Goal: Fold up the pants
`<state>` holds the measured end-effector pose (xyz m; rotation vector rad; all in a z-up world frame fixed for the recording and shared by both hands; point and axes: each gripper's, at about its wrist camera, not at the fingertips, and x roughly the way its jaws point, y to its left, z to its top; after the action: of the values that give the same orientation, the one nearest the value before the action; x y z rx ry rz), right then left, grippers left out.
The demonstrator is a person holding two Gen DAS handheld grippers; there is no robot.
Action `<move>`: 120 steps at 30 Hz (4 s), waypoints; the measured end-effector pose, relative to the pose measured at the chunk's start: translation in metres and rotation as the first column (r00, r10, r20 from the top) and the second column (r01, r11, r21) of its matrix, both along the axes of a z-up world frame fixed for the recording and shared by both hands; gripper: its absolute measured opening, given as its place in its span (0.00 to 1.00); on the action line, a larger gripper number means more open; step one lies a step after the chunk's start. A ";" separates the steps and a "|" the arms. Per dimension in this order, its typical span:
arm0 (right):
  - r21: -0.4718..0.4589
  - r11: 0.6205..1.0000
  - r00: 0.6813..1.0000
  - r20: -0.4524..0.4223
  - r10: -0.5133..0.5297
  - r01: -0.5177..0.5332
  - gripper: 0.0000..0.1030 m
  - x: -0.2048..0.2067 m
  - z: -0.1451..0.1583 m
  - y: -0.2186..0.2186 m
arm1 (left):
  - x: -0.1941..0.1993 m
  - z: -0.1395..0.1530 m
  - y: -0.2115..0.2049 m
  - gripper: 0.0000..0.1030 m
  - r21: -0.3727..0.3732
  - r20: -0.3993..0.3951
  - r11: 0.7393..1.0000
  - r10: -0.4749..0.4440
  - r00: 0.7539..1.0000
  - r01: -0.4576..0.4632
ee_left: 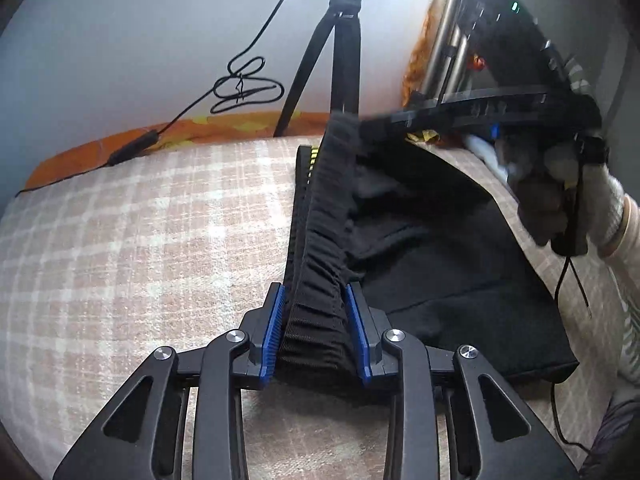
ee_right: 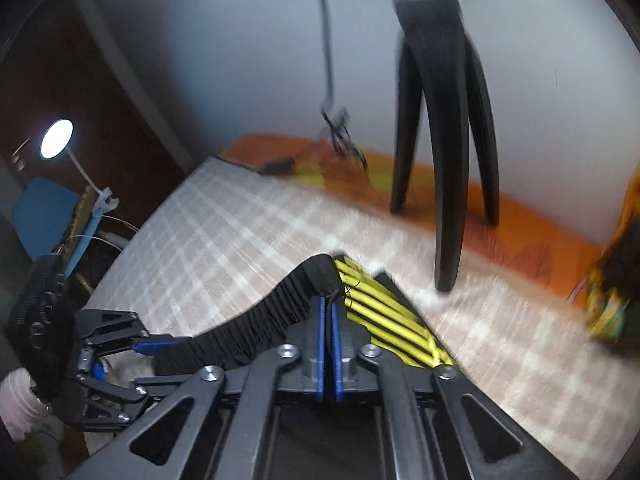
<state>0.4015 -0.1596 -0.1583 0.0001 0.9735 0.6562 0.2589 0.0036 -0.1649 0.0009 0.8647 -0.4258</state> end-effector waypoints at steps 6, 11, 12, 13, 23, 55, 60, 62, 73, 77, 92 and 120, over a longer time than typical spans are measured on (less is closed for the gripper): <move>-0.055 0.998 0.997 0.076 -0.028 0.032 0.00 0.017 0.020 0.007 | 0.007 -0.007 0.001 0.31 0.021 -0.027 0.998 0.059 0.998 -0.058; -0.150 0.986 0.996 0.060 -0.066 0.075 0.02 0.019 -0.006 0.012 | 0.009 -0.003 0.012 0.45 0.008 -0.039 0.996 0.087 0.995 -0.087; -0.144 0.986 0.996 0.048 -0.080 0.087 0.08 0.015 -0.005 0.005 | 0.009 -0.001 0.015 0.45 -0.001 -0.048 0.997 0.083 0.995 -0.083; -0.141 0.985 0.994 0.046 -0.097 0.103 0.23 0.012 -0.002 -0.002 | 0.008 0.002 0.018 0.47 -0.006 -0.048 0.997 0.081 0.996 -0.082; 0.012 0.935 0.935 -0.017 -0.354 0.354 0.69 -0.076 0.031 -0.115 | 0.018 0.055 0.013 0.61 -0.089 -0.057 0.996 -0.014 0.998 0.009; 0.236 0.838 0.865 -0.243 -0.440 0.492 0.37 -0.095 -0.057 -0.163 | 0.127 -0.019 -0.056 0.28 -0.014 -0.157 0.997 -0.078 0.985 0.077; 0.190 0.857 0.873 -0.208 -0.441 0.479 0.10 -0.094 -0.057 -0.148 | 0.119 -0.017 -0.062 0.25 0.027 -0.098 0.996 -0.087 0.991 0.090; 0.181 0.860 0.876 -0.183 -0.446 0.476 0.08 -0.095 -0.053 -0.144 | 0.118 -0.014 -0.060 0.21 0.016 -0.083 0.997 -0.080 0.993 0.081; 0.096 0.897 0.902 -0.088 -0.423 0.431 0.13 -0.102 -0.019 -0.126 | 0.118 -0.008 -0.061 0.23 0.008 -0.080 0.997 -0.077 0.994 0.078; 0.082 0.900 0.899 -0.135 -0.416 0.429 0.34 -0.101 -0.031 -0.130 | 0.129 -0.019 -0.071 0.51 0.074 -0.136 0.992 -0.094 0.986 0.105; 0.185 0.878 0.893 -0.179 -0.412 0.442 0.08 -0.089 -0.048 -0.129 | 0.133 -0.016 -0.081 0.26 0.017 -0.097 0.993 -0.116 0.988 0.119; 0.024 0.896 0.843 0.328 -0.427 0.444 0.07 -0.197 0.173 -0.232 | 0.023 0.145 -0.190 0.25 -0.182 0.273 0.933 -0.254 0.928 0.310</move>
<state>0.2048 -0.3914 0.0147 0.0638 0.6359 0.1954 0.2817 -0.1867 -0.0194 -0.0270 0.5681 -0.7781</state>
